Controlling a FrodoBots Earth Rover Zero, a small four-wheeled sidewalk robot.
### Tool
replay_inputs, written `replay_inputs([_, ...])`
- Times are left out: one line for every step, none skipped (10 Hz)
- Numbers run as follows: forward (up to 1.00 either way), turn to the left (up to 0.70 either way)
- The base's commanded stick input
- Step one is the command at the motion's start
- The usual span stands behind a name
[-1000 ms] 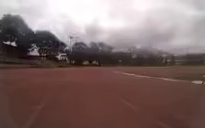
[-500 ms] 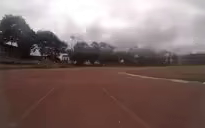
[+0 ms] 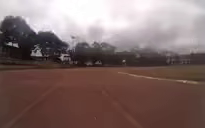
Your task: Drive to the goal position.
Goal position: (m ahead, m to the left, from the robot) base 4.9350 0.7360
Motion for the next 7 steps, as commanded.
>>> replay_inputs([1.0, 0.0])
replay_inputs([1.0, 0.0])
replay_inputs([1.0, 0.0])
replay_inputs([1.0, 0.0])
replay_inputs([1.0, 0.0])
replay_inputs([1.0, 0.0])
replay_inputs([1.0, 0.0])
